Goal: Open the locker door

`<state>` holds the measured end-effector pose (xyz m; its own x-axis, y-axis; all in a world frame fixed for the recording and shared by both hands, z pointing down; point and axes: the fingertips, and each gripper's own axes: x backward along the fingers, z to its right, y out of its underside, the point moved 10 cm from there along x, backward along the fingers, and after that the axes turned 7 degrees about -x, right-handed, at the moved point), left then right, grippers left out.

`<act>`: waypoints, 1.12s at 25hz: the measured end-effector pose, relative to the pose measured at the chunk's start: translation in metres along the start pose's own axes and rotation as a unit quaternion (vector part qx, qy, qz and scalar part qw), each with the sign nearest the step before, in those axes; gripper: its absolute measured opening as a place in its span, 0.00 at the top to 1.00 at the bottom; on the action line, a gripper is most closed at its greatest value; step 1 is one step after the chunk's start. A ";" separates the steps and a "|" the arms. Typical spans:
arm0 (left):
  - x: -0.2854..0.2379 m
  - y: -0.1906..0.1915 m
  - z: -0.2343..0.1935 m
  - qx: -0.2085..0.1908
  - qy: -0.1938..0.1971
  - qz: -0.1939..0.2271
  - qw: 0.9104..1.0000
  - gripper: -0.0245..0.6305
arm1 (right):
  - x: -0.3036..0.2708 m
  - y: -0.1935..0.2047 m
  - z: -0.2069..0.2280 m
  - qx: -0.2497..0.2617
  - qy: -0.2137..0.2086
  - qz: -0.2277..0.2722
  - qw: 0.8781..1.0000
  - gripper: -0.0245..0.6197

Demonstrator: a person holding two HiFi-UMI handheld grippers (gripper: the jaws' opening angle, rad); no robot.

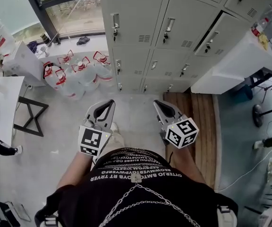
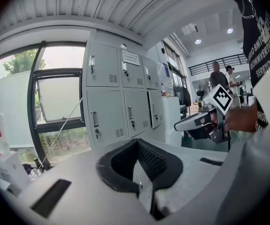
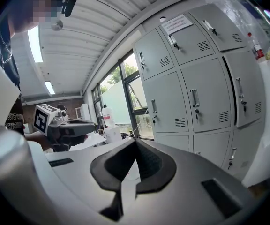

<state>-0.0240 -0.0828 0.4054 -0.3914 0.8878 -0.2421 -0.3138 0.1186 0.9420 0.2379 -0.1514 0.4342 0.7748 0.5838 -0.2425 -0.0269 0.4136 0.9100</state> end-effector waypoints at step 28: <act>-0.099 0.035 -0.227 0.029 -0.021 -0.007 0.999 0.96 | -0.261 -0.118 0.035 0.054 -0.002 0.001 0.999 0.97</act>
<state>-0.1928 -0.2674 0.4099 -0.3502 0.9038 -0.2460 -0.2676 0.1551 0.9510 0.0613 -0.3772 0.4015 0.7772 0.5820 -0.2391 0.0393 0.3344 0.9416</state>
